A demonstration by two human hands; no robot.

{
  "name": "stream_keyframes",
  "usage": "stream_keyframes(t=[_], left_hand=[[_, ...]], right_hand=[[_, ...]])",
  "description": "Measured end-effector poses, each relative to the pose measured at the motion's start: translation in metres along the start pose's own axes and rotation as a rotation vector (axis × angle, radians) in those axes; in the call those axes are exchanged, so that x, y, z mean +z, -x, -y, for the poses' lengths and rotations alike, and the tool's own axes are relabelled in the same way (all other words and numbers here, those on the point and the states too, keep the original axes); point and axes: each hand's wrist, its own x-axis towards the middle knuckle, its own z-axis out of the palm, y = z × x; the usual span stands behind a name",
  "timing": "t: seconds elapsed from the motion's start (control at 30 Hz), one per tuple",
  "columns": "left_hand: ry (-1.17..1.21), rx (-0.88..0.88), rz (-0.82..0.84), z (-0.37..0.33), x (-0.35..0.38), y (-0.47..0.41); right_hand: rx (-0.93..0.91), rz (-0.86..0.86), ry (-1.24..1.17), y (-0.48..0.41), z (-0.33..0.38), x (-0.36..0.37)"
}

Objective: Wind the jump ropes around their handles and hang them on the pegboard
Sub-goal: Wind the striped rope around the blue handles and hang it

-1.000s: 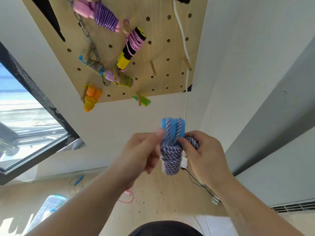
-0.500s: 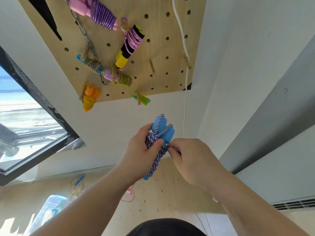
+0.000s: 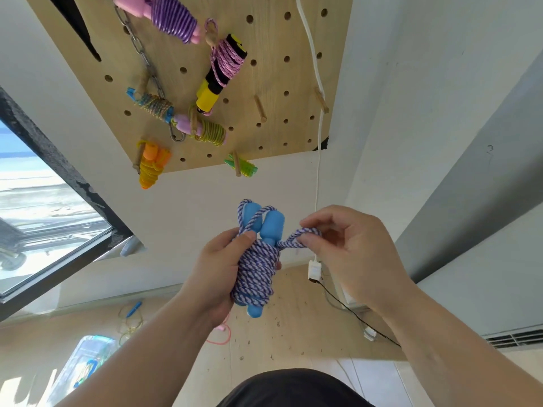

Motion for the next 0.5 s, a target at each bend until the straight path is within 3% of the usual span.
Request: stream_keyframes(t=[0.07,0.13,0.33,0.5], left_hand=[[0.092,-0.053,0.007,-0.002,-0.001,0.001],[0.086,-0.076,0.042,0.0,-0.002,0.001],[-0.584,0.131,0.084,0.001,-0.003,0.005],[-0.697,0.266,0.008,-0.002,-0.003,0.004]], right_hand=[[0.109,0.052,-0.289,-0.001,0.005,0.005],[0.134,0.099,-0.376,-0.003,0.007,0.01],[0.137,0.289,-0.162,-0.011,0.015,0.017],[0.099,0.356,-0.086,-0.015,0.018,0.02]])
